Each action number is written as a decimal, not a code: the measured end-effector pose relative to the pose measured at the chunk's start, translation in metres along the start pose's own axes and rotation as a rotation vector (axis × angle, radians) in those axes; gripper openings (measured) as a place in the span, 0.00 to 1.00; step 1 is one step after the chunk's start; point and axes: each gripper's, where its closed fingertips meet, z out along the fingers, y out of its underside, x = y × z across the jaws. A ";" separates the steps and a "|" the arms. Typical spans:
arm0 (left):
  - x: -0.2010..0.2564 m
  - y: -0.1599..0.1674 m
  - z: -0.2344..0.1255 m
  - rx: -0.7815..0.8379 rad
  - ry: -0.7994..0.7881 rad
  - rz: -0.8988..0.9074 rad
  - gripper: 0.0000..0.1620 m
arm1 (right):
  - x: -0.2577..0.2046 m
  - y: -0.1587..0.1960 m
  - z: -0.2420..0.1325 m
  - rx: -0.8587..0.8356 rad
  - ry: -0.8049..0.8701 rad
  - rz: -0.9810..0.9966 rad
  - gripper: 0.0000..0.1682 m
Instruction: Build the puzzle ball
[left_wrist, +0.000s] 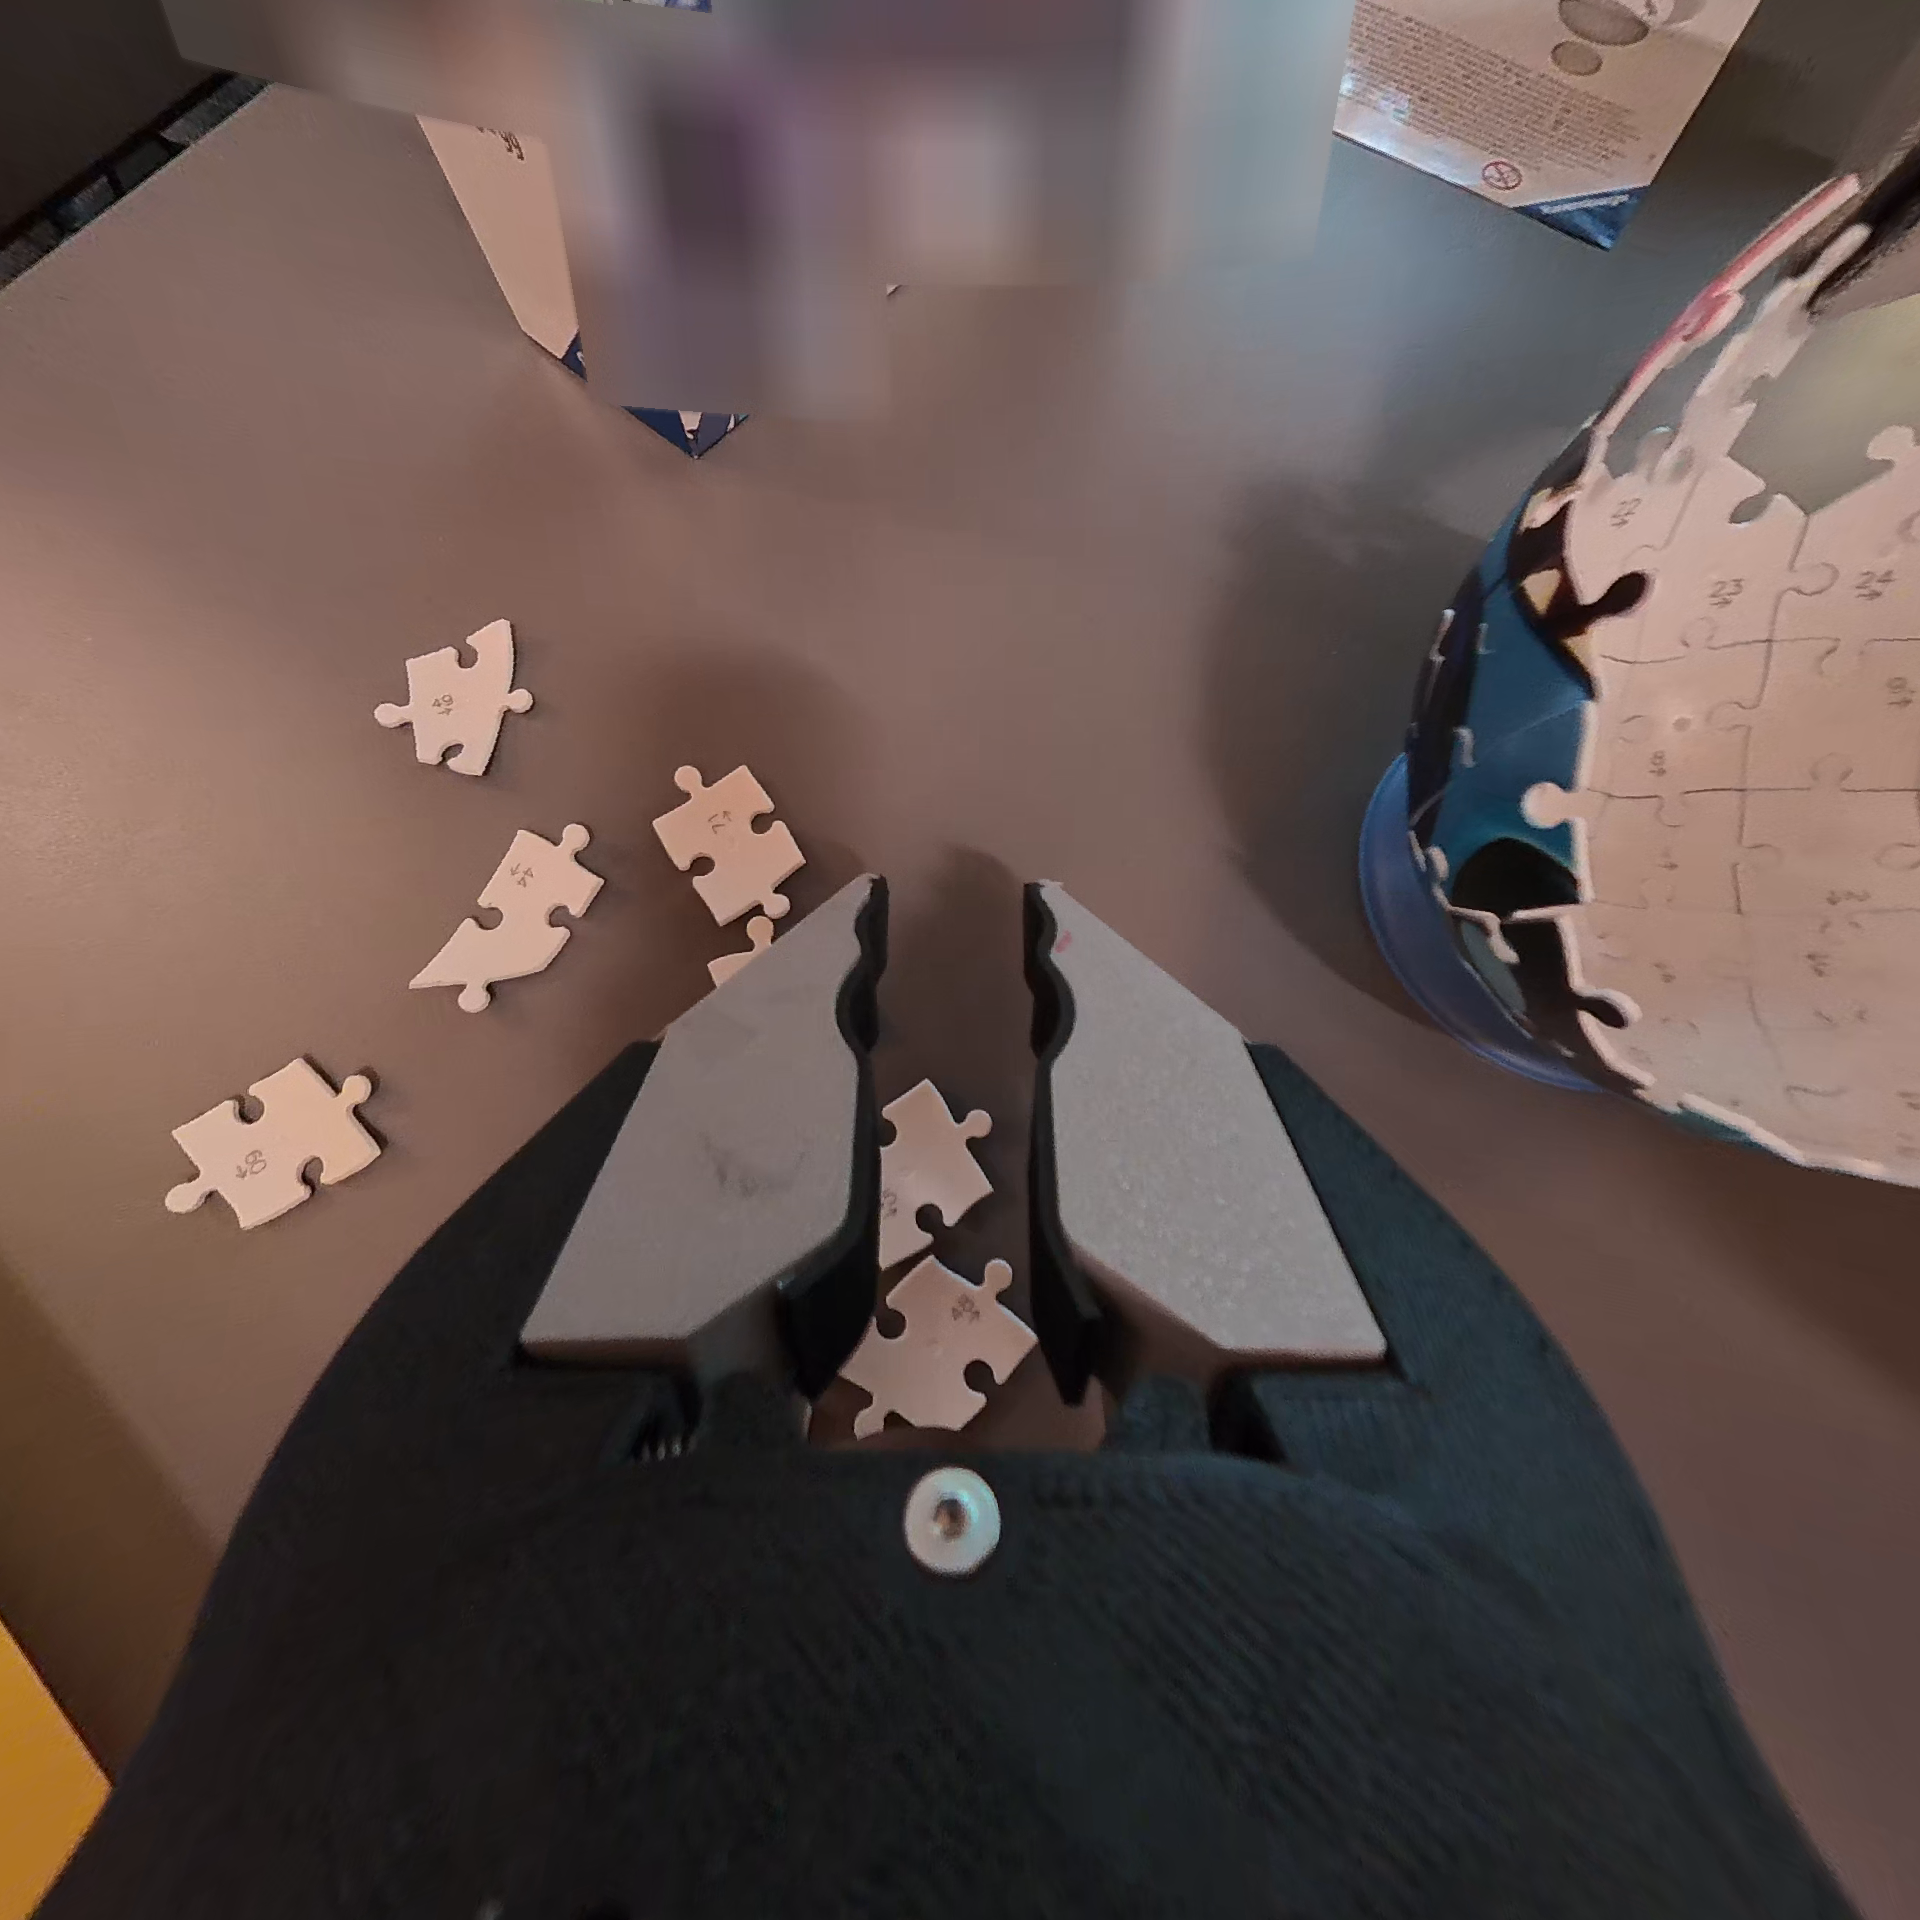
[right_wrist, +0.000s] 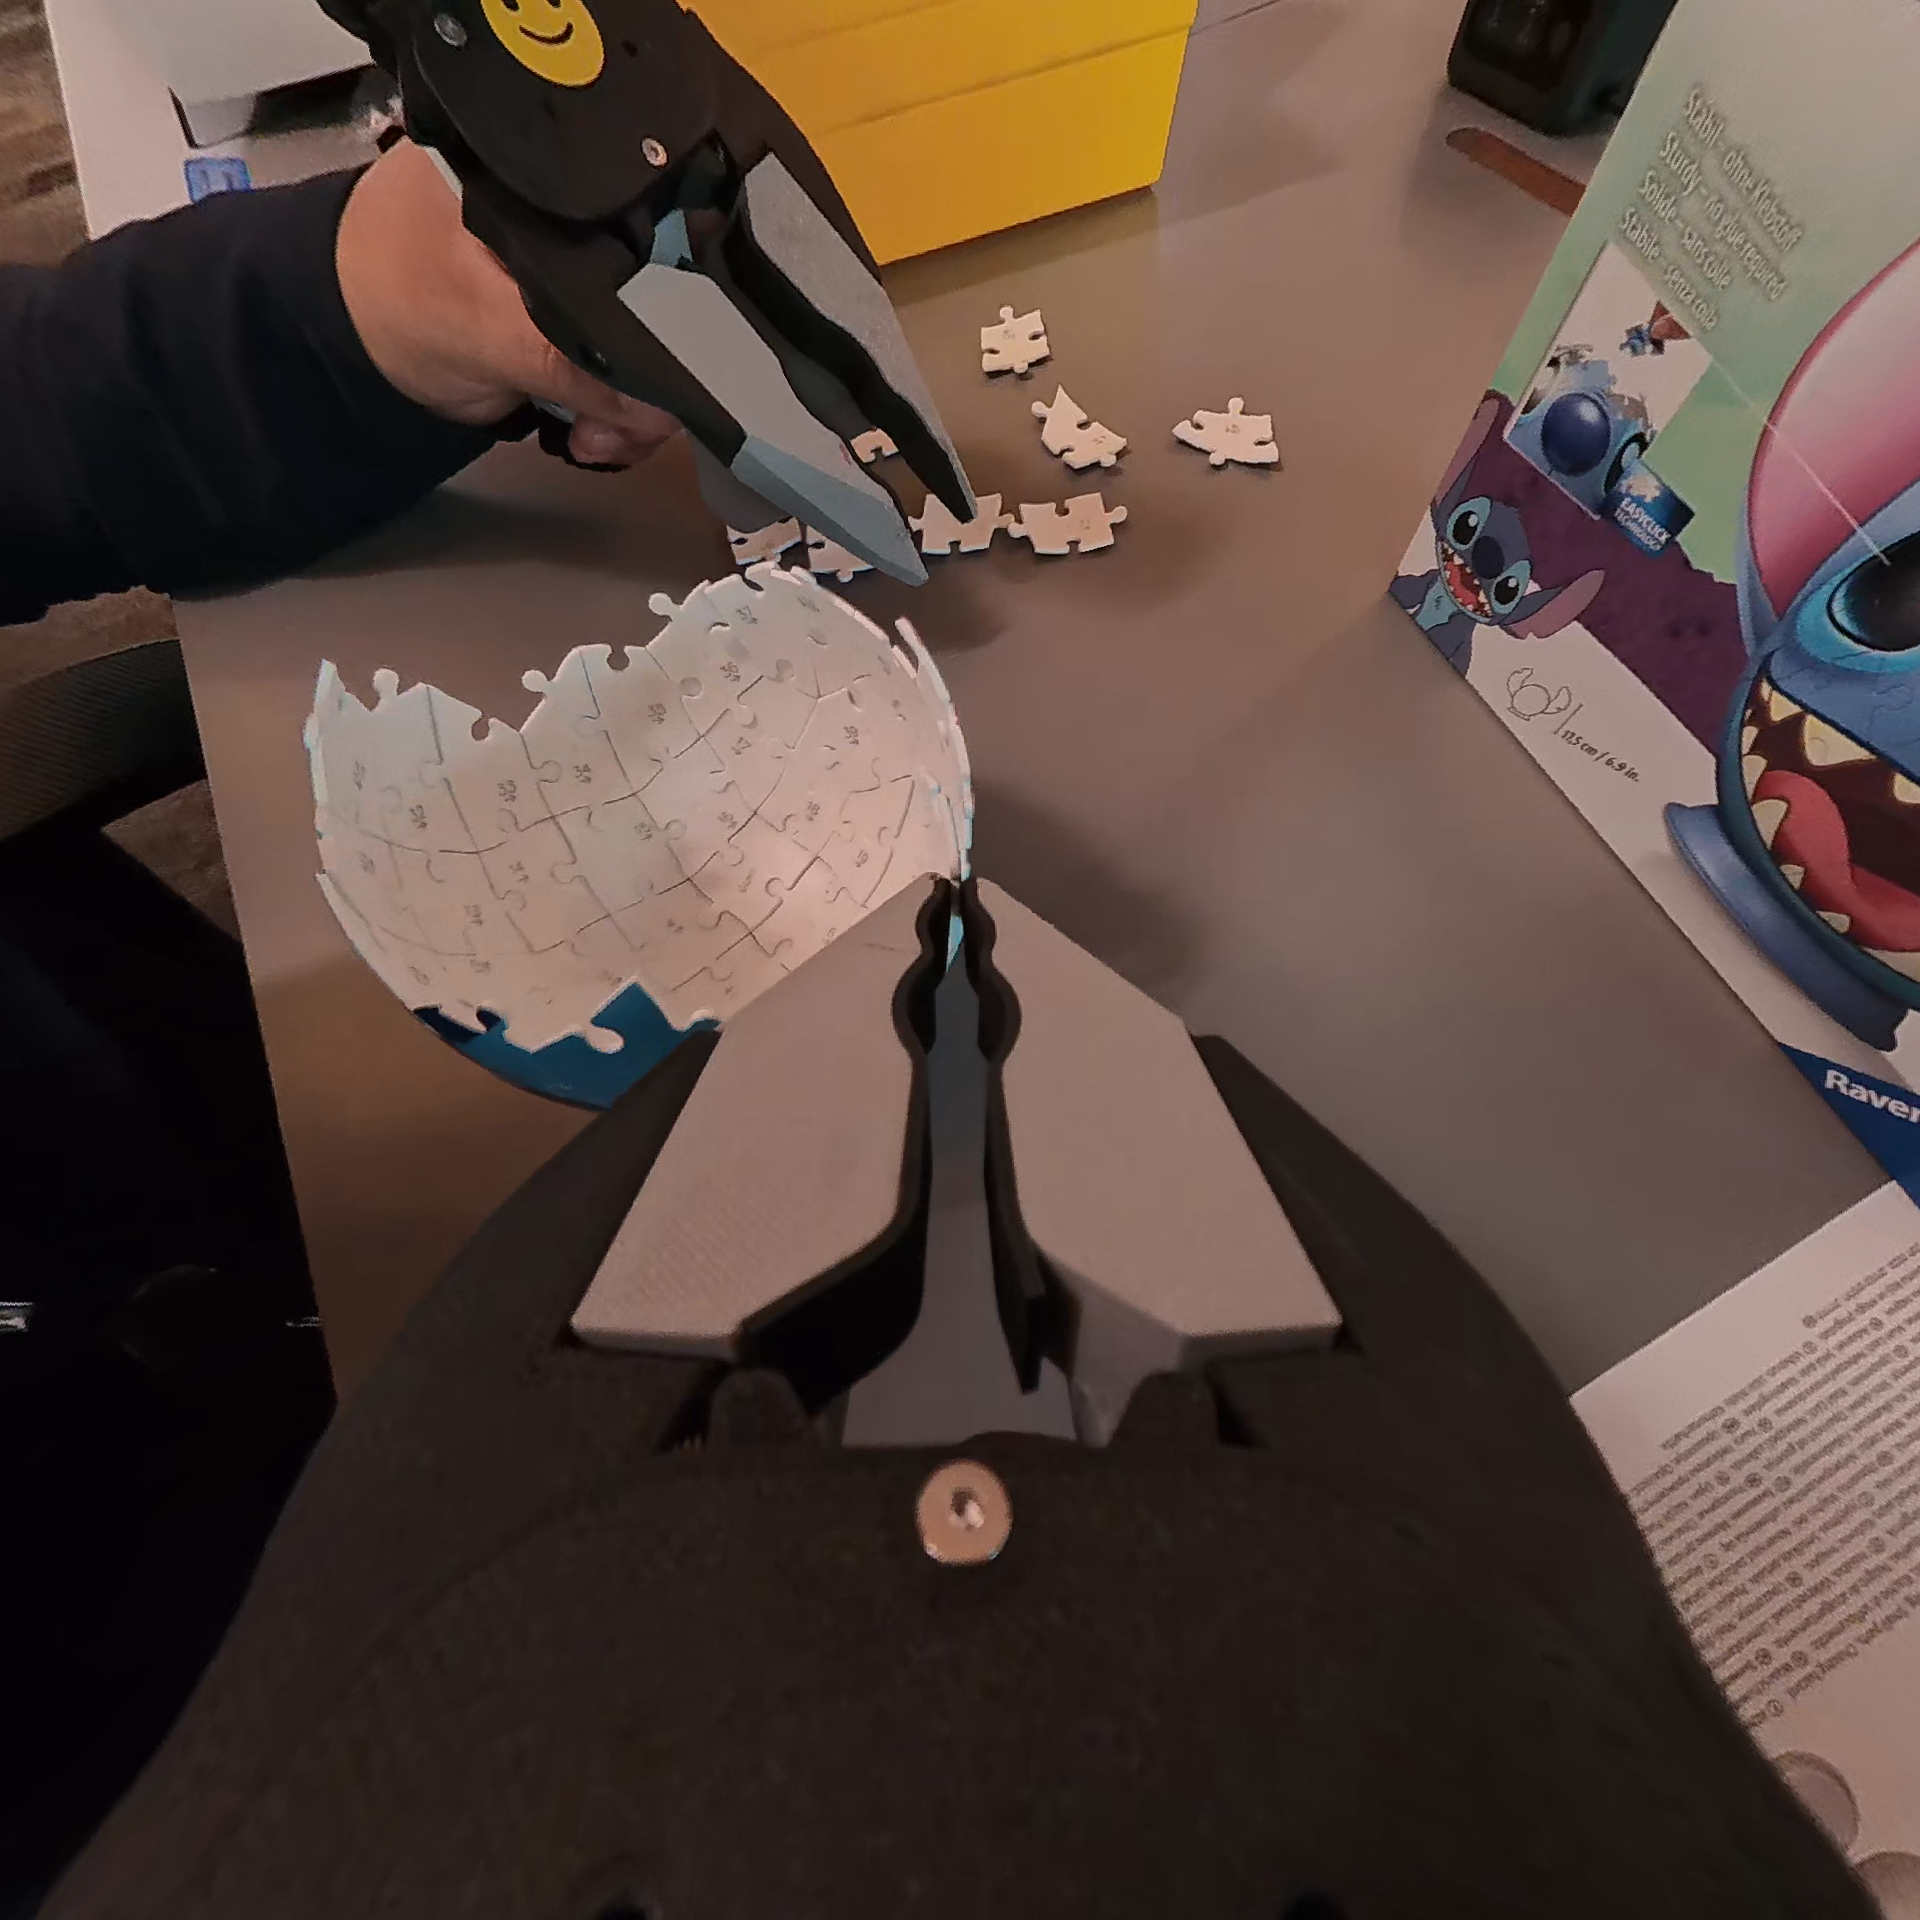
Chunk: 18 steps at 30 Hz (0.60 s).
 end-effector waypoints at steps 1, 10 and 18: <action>0.000 0.000 0.000 0.000 0.000 0.000 0.15 | 0.000 0.001 0.001 -0.013 -0.003 0.000 0.00; 0.001 -0.001 -0.001 0.000 0.000 0.006 0.15 | -0.001 0.005 0.004 -0.148 0.008 -0.004 0.00; 0.001 -0.003 -0.003 0.007 0.002 0.009 0.15 | -0.001 0.002 -0.008 -0.111 0.013 -0.005 0.00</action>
